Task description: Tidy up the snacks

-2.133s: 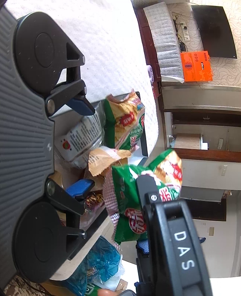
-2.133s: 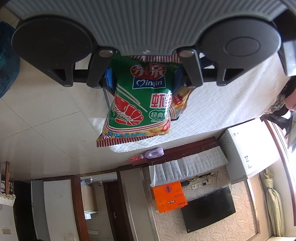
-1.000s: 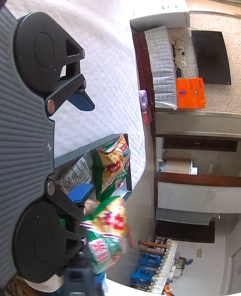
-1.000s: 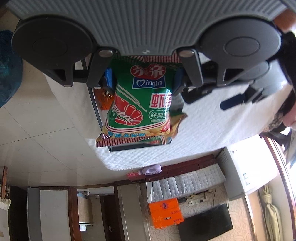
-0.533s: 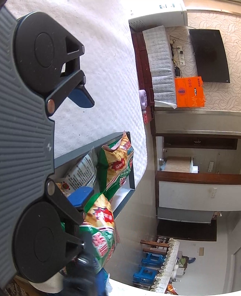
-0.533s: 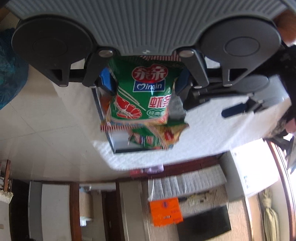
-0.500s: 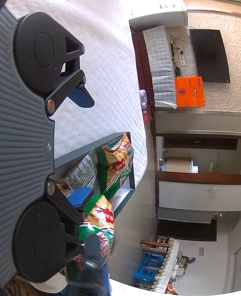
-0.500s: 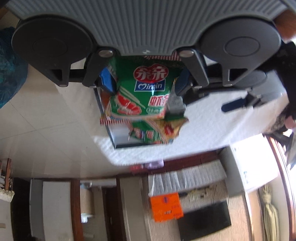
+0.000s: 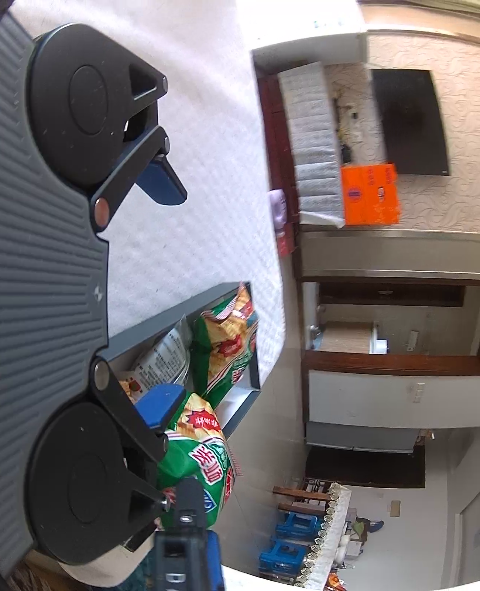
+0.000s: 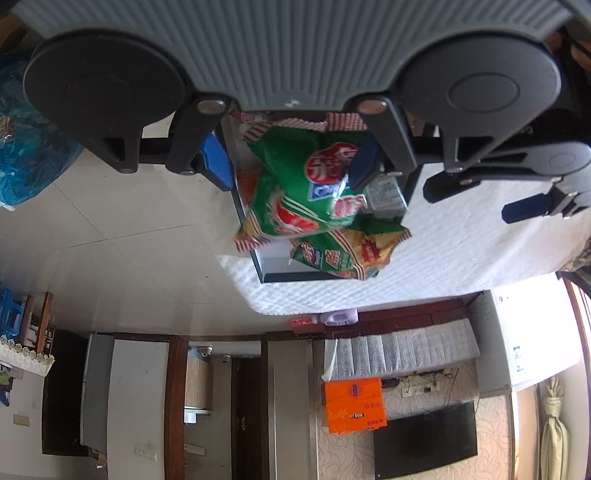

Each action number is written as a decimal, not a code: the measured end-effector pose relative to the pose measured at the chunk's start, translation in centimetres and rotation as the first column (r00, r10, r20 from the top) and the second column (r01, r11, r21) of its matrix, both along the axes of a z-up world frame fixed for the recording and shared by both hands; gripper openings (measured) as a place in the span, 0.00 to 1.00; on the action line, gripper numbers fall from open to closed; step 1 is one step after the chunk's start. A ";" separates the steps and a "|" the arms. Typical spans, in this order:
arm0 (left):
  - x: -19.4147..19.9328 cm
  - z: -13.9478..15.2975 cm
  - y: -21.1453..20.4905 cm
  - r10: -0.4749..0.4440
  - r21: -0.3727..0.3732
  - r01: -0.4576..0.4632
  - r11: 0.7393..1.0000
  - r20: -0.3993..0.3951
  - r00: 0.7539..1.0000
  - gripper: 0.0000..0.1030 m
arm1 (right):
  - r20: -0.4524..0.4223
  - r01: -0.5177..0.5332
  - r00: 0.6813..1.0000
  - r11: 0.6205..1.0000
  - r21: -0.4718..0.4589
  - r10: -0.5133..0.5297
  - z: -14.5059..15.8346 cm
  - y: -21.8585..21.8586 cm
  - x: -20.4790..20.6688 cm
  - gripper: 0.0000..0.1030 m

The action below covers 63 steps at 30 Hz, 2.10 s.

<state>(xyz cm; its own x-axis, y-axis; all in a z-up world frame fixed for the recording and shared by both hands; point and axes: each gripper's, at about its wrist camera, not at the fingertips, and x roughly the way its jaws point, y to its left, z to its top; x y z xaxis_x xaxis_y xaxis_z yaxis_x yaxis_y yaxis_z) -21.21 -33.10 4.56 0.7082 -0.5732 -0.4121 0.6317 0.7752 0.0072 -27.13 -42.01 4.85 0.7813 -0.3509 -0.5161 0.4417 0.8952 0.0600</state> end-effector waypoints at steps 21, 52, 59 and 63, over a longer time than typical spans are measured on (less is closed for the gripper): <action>-10.0 1.0 3.9 -0.141 -0.008 0.141 0.990 -0.069 0.988 1.00 | 0.025 -0.027 0.999 0.995 0.097 0.025 2.4 5.2 -10.4 0.69; -13.2 1.3 1.8 -0.121 0.238 0.142 0.961 -0.102 0.987 1.00 | -0.354 -0.049 0.925 0.969 0.243 0.135 -3.5 3.5 -11.6 0.70; -11.8 1.7 2.1 -0.081 0.209 0.101 0.973 -0.099 0.992 1.00 | -0.372 -0.077 0.915 0.971 0.224 0.159 -3.4 3.8 -10.2 0.70; -11.8 1.8 2.2 -0.090 0.194 0.106 0.975 -0.087 0.992 1.00 | -0.373 -0.076 0.913 0.968 0.241 0.164 -3.6 3.6 -10.0 0.70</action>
